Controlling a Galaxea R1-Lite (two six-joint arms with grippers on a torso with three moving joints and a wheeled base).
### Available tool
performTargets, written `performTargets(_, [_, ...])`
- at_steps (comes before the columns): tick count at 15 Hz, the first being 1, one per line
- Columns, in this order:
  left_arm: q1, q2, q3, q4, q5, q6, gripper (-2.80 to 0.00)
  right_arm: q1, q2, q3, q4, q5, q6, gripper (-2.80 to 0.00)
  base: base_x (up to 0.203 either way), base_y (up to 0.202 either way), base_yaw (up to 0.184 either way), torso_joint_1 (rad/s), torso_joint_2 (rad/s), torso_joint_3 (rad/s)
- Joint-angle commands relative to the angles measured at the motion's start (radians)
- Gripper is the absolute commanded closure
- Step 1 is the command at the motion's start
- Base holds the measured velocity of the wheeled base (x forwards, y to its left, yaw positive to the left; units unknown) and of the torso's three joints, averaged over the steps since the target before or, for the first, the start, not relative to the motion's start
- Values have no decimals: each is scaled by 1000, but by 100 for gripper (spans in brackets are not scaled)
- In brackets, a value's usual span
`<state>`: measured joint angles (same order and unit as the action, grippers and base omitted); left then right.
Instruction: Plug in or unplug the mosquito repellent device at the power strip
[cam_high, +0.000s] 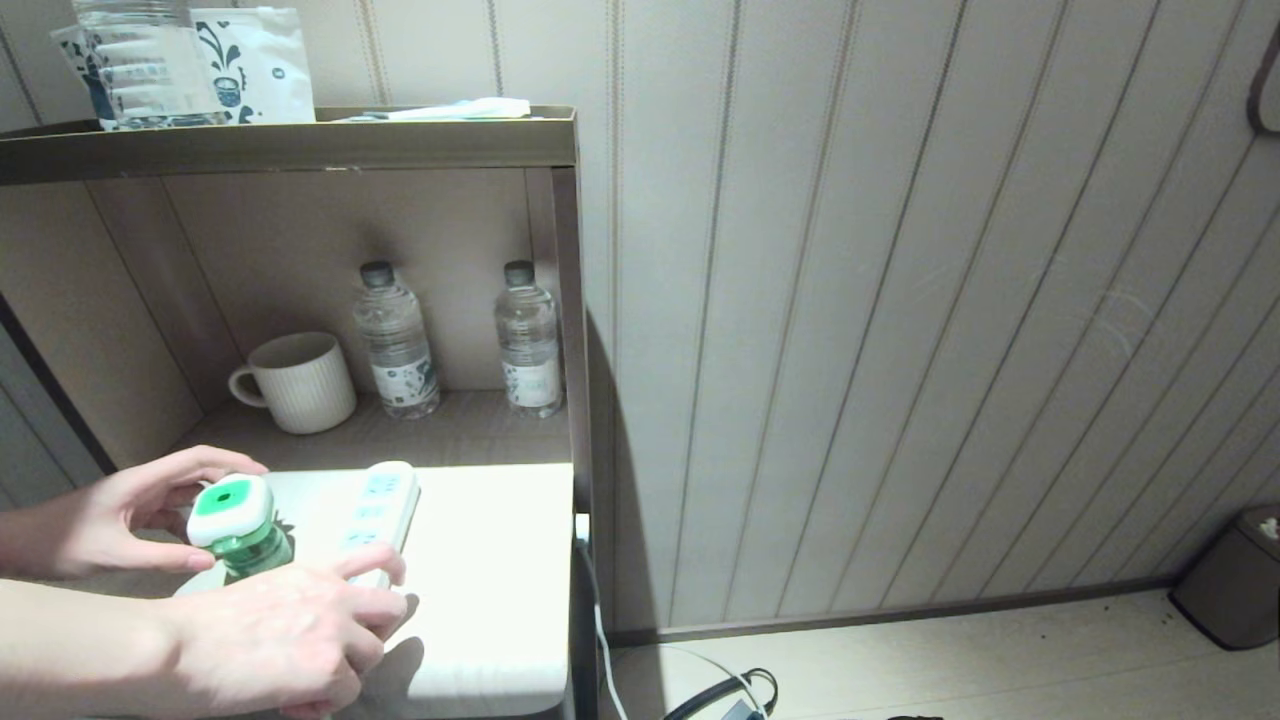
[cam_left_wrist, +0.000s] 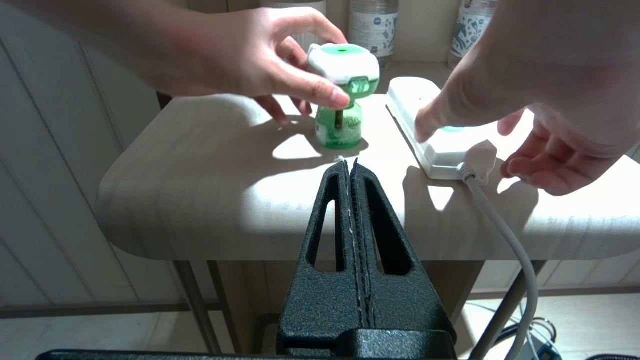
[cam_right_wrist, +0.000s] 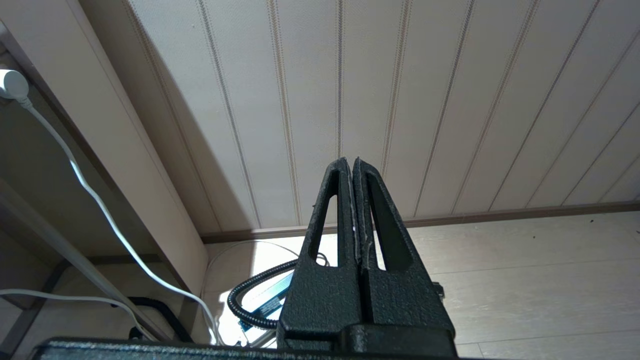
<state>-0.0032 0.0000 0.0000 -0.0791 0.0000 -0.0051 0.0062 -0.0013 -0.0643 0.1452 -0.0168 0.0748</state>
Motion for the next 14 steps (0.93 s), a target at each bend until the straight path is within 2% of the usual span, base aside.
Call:
performTargets(1, [0, 2, 0, -1, 0, -1, 0, 0, 1, 0, 2, 0, 0, 0, 0, 0, 0, 0, 0, 0])
performTargets(14, [0, 2, 0, -1, 0, -1, 0, 0, 1, 0, 2, 0, 0, 0, 0, 0, 0, 0, 0, 0])
